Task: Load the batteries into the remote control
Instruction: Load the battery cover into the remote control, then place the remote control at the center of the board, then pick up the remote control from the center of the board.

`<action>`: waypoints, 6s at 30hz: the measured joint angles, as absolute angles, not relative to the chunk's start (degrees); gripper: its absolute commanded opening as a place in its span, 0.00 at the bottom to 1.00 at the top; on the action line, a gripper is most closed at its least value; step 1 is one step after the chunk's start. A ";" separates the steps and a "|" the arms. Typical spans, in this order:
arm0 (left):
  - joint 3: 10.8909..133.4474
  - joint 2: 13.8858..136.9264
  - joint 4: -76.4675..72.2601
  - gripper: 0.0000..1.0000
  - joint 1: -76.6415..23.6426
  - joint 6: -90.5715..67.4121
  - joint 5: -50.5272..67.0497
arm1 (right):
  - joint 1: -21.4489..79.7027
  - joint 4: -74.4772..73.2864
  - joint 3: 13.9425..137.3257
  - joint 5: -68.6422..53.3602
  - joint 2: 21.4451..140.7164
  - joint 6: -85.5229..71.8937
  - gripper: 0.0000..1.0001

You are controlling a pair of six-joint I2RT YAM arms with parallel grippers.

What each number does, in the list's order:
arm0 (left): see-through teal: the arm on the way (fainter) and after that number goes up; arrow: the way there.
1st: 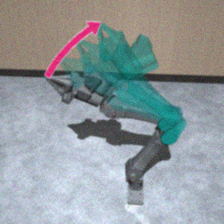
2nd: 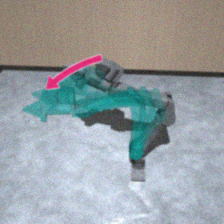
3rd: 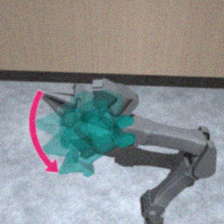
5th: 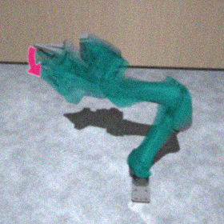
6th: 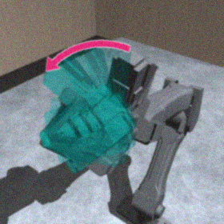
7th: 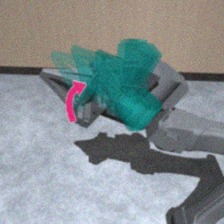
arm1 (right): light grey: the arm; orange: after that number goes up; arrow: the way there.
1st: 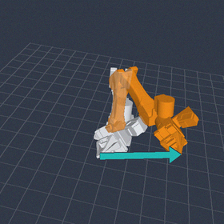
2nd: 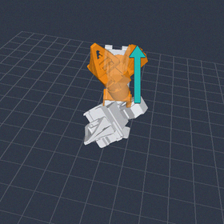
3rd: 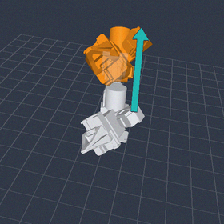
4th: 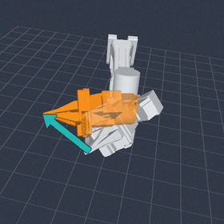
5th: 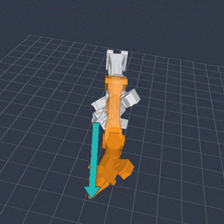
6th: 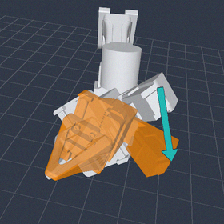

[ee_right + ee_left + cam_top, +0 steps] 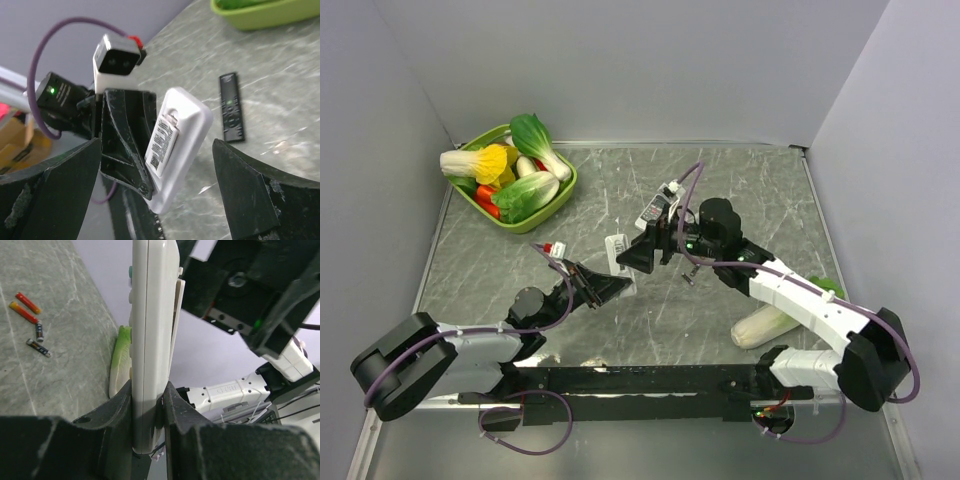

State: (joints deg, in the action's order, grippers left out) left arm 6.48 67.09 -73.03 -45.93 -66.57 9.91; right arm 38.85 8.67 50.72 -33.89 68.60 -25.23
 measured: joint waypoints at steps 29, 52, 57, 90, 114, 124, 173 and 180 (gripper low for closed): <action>9.28 66.61 -74.35 0.01 -48.38 -63.83 14.35 | 33.69 31.48 44.97 -51.42 74.78 -42.61 0.11; 11.42 62.24 -69.52 0.01 -49.21 -58.63 13.06 | 34.15 15.00 44.80 -40.53 63.75 -29.58 1.00; 12.88 58.87 -62.48 0.01 -49.21 -55.22 11.16 | 36.40 6.63 45.89 -30.35 59.02 -26.28 1.00; 19.75 57.12 -41.21 0.03 -52.97 -45.12 2.26 | 53.49 -2.63 54.76 1.80 70.54 -27.20 0.27; 21.26 47.88 -19.77 0.99 -45.63 -44.86 -6.94 | 29.52 -21.89 60.45 5.08 72.07 -17.82 0.00; 21.26 38.24 -7.75 1.00 -41.12 -43.00 -9.41 | 5.19 -32.93 74.19 0.38 91.77 -11.77 0.00; 33.04 60.34 23.83 0.99 -40.40 -67.72 -30.33 | 18.90 -23.90 62.13 -3.46 76.44 -11.29 0.99; 47.16 79.94 29.98 0.99 -40.36 -70.72 -34.98 | 25.50 -17.76 51.16 -3.09 66.63 -13.15 0.99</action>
